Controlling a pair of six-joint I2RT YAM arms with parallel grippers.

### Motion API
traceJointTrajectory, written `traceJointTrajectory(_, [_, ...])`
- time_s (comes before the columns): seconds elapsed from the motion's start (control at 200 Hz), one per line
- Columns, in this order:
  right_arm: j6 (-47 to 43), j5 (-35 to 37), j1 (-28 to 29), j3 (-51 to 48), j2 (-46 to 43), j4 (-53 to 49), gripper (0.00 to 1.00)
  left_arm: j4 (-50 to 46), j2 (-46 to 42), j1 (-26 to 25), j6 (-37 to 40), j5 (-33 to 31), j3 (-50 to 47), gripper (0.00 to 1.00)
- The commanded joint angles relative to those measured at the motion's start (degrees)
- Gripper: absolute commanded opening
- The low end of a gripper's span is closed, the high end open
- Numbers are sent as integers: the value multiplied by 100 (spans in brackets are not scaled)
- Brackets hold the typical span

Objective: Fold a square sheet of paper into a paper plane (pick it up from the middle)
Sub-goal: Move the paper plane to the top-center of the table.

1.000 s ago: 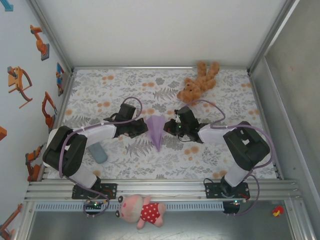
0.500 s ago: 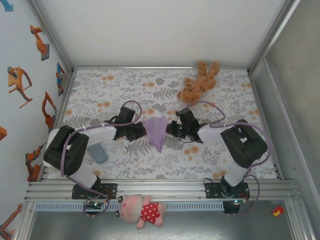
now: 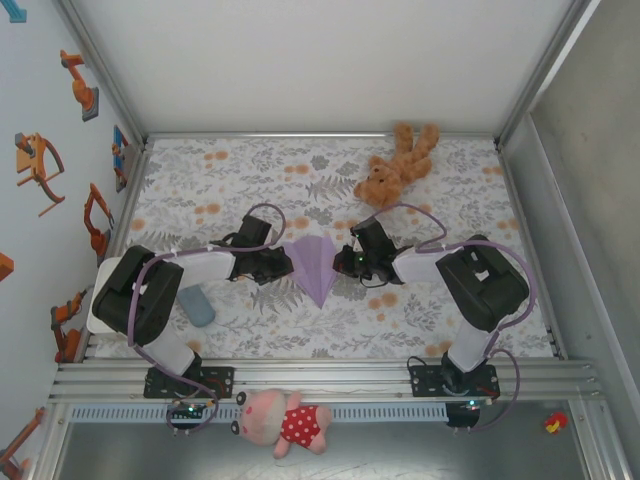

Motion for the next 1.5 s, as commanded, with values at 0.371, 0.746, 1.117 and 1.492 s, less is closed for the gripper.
traceJointTrajectory(0.371, [-565,343,78,303,-1013,-1261,31,9,-94,13,170,501,204,12])
traceJointTrajectory(0.746, [-504,986,1001,799,-886,-2232,37,-42,-209,-5,91,543,237,12])
traceJointTrajectory(1.117, [-515,630,1081,1076,-298,-2000,39,7,-185,-7,78,553,204,12])
traceJointTrajectory(1.492, [-1018,620,1459,1413,-116,-2379,43,61,-212,-12,27,642,204,11])
